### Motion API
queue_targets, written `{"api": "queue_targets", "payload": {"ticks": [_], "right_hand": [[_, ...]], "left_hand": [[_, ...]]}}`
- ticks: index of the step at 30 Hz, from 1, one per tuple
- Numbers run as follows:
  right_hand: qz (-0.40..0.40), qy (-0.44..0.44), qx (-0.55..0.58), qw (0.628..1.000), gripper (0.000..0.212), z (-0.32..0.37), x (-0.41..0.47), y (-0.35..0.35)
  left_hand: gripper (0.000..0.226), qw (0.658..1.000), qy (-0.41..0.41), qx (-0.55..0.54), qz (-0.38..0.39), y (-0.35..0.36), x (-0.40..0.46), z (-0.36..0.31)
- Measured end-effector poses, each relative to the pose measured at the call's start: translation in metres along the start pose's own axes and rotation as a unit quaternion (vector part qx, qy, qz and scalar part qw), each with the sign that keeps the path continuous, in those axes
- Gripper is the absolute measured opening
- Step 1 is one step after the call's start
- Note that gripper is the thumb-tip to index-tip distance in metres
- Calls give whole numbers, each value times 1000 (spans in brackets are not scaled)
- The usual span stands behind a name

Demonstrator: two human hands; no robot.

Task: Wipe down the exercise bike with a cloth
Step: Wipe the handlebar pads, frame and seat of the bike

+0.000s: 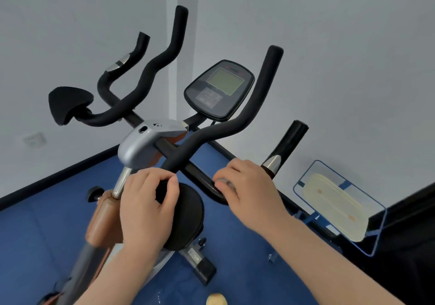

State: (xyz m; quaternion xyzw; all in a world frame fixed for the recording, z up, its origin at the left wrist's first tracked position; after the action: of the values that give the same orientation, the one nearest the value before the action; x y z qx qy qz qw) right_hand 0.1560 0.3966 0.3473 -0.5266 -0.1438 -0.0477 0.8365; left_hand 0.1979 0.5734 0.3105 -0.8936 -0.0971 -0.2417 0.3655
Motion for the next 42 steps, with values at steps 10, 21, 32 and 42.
{"api": "queue_targets", "payload": {"ticks": [10, 21, 32, 42], "right_hand": [[-21, 55, 109, 992, 13, -3, 19, 16], [-141, 128, 346, 919, 22, 24, -30, -37], [-165, 130, 370, 905, 10, 51, -92, -44], [0, 112, 253, 961, 15, 35, -135, -39]], "left_hand": [[13, 999, -16, -31, 12, 1, -1, 4], [33, 955, 63, -229, 179, -28, 18, -53], [3, 882, 96, -322, 330, -34, -39, -70], [9, 935, 64, -204, 282, -51, -88, -69]]}}
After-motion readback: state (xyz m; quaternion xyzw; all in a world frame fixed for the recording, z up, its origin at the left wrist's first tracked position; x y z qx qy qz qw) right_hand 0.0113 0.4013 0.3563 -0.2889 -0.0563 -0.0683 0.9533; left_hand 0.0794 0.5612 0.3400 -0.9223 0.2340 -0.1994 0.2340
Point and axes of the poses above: each hand's wrist, its own x-axis towards the middle knuckle, its own y-axis out of the palm, z = x × y, the point moved 9 cm from there along x, towards the middle knuckle, and after that the axes turned 10 degrees about x, right-handed, at the moved point
